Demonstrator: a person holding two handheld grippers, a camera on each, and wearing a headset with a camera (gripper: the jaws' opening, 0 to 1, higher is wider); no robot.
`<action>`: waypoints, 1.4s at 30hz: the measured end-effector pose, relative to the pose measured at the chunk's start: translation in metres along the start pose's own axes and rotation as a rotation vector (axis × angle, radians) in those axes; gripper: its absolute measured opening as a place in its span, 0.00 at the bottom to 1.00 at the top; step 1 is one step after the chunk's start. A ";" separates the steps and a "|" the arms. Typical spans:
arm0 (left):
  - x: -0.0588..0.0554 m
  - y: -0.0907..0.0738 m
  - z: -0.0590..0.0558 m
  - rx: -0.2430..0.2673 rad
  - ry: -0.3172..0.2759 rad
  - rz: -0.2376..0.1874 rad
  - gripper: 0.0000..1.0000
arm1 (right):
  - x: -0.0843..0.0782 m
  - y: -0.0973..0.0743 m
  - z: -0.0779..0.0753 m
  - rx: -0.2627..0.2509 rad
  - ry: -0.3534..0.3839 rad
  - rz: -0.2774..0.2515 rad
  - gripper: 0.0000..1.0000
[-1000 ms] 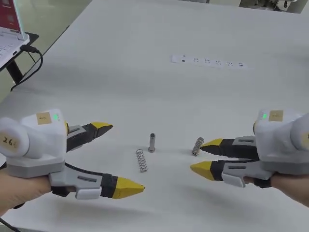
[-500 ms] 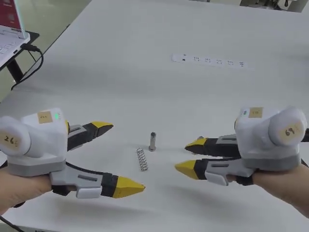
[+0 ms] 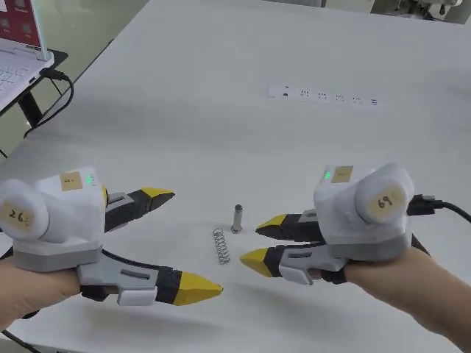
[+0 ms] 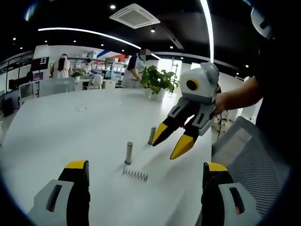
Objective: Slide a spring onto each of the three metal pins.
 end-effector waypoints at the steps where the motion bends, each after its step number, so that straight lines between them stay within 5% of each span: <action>1: 0.000 -0.001 0.000 0.002 0.000 0.001 0.98 | 0.001 0.001 0.001 0.002 -0.004 0.001 0.26; 16: -0.006 -0.006 0.003 0.014 -0.012 -0.002 0.98 | 0.006 0.027 -0.001 -0.023 0.131 0.045 0.25; 32: -0.009 -0.009 0.001 0.019 -0.021 -0.003 0.97 | 0.001 0.052 -0.001 -0.052 0.182 0.108 0.22; 39: -0.010 -0.008 0.001 0.018 -0.024 -0.001 0.97 | -0.001 0.059 -0.002 -0.065 0.168 0.137 0.20; 42: -0.010 -0.008 0.001 0.016 -0.024 0.000 0.97 | -0.003 0.061 -0.001 -0.094 0.079 0.185 0.17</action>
Point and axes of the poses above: the centre of the closed fingertips' face, and the gripper's own axes: y roughly forward along the fingers, z roughly to its left, x roughly out of its top, the point moved 10 cm from there along -y, roughly backward along the fingers, and after that the axes turned 5 degrees about z, right-handed, at the moved point
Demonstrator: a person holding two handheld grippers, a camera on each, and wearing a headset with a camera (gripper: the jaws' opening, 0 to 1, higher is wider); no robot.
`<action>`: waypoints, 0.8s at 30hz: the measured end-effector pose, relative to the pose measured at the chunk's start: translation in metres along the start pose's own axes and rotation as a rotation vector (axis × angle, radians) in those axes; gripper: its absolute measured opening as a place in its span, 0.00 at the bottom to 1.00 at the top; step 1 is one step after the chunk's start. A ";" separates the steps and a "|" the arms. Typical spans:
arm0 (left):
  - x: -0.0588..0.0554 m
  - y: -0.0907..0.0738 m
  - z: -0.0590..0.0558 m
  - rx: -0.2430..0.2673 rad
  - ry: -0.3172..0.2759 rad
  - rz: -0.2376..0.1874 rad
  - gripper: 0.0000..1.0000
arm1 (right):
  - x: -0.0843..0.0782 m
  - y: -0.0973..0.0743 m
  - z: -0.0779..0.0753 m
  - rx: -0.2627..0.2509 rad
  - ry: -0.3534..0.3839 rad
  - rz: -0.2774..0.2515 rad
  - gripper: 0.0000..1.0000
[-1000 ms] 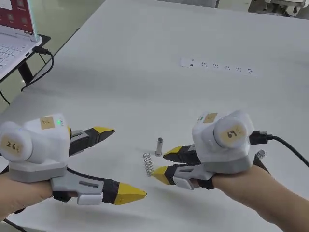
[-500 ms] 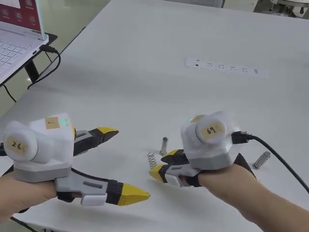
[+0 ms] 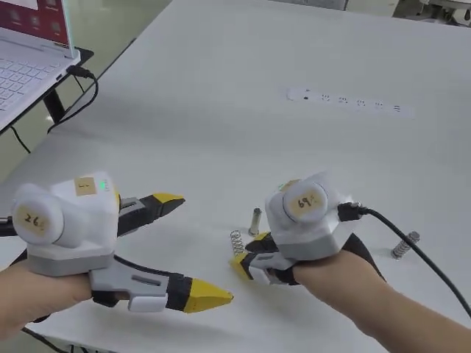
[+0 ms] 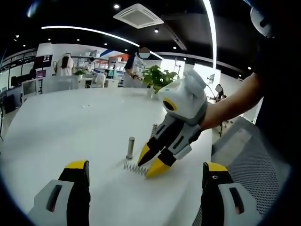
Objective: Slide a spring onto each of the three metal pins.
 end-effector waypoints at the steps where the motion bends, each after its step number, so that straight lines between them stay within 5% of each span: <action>1: 0.000 0.000 0.000 0.000 0.000 0.000 0.97 | 0.000 0.001 0.001 0.001 -0.006 0.002 0.17; 24: -0.002 0.000 0.000 0.001 -0.007 -0.001 0.97 | 0.000 0.002 -0.001 -0.019 -0.053 0.018 0.12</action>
Point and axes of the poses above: the centre of the closed fingertips' face, and the gripper's own axes: y roughly forward along the fingers, z roughly to its left, x roughly out of its top, the point moved 10 cm from there along -y, roughly backward along the fingers, and after that the axes turned 5 degrees about z, right-handed, at the moved point
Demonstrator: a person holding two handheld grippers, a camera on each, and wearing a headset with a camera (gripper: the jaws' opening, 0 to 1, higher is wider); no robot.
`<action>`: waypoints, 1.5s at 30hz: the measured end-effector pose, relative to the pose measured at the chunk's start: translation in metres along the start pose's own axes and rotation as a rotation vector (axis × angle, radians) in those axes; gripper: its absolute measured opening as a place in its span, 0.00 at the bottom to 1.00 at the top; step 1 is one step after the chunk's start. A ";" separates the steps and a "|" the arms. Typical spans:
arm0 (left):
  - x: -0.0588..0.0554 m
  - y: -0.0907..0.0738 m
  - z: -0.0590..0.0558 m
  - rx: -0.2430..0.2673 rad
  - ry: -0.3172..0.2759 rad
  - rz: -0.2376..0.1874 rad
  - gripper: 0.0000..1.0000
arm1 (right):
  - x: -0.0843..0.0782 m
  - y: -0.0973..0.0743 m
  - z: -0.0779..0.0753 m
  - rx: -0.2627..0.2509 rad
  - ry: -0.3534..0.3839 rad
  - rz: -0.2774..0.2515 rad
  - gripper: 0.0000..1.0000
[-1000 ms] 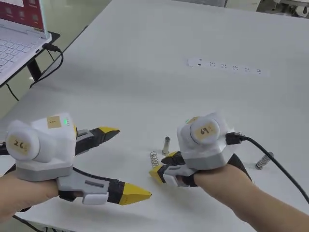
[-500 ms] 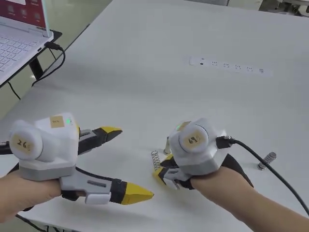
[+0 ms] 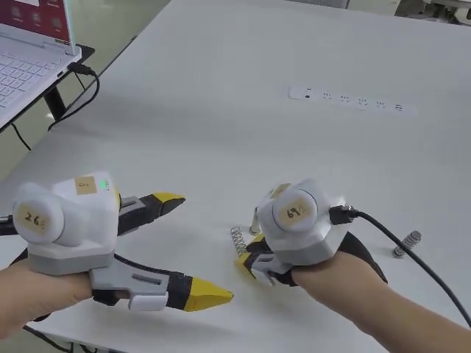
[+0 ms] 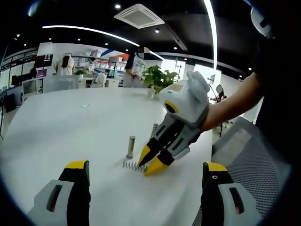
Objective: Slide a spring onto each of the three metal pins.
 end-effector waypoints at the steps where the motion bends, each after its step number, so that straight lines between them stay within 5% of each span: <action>1: 0.000 0.000 0.000 -0.002 -0.001 0.001 0.97 | 0.000 0.000 0.000 0.001 -0.001 0.001 0.12; 28: 0.001 0.005 -0.001 -0.022 0.001 0.009 0.95 | -0.009 -0.008 -0.005 0.090 -0.130 0.028 0.12; 34: 0.003 0.005 0.001 -0.018 0.001 0.005 0.95 | -0.006 -0.006 -0.004 0.101 -0.072 0.029 0.20; 45: 0.001 0.005 0.000 -0.019 -0.001 0.008 0.95 | 0.002 -0.003 -0.006 0.058 0.021 0.036 0.11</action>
Point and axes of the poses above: the centre of the closed fingertips' face, and the gripper's own axes: y roughly forward along the fingers, z roughly to its left, x roughly out of its top, the point moved 10 cm from there along -y, roughly backward along the fingers, and after that the axes turned 5 degrees about z, right-handed, at the moved point
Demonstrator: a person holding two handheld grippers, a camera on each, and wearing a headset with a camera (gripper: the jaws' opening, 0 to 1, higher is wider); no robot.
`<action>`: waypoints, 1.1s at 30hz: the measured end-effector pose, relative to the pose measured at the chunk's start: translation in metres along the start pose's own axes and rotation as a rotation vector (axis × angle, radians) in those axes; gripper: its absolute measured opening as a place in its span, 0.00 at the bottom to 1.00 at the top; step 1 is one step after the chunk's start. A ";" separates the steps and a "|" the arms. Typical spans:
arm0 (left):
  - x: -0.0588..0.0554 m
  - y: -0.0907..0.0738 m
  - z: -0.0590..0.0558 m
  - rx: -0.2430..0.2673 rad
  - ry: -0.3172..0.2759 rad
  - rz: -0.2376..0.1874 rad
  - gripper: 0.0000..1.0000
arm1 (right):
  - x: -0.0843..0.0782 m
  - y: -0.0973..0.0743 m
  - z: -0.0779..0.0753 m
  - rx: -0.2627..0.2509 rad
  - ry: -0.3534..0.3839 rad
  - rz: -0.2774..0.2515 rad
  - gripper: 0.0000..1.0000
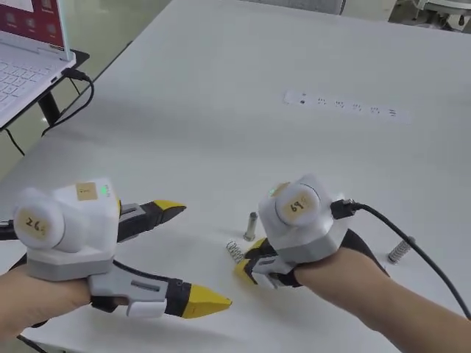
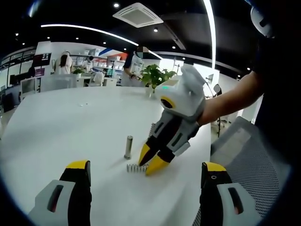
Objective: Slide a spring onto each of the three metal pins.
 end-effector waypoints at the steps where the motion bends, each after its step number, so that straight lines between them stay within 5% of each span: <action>1: 0.000 0.000 0.000 0.000 -0.001 0.000 0.95 | 0.000 0.000 0.000 -0.002 0.005 0.004 0.10; 11: -0.004 0.000 -0.001 -0.006 -0.007 0.009 0.94 | 0.001 -0.002 0.001 -0.028 -0.072 0.025 0.07; 33: 0.006 0.006 -0.001 -0.049 0.051 -0.016 0.89 | -0.011 -0.055 -0.001 -0.018 -0.232 0.018 0.07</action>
Point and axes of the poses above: the centre of the closed fingertips' face, and the gripper's own axes: y roughly forward along the fingers, z roughly to its left, x roughly out of its top, the point moved 10 cm from there along -y, roughly backward along the fingers, and after that the axes turned 5 degrees about z, right-handed, at the moved point
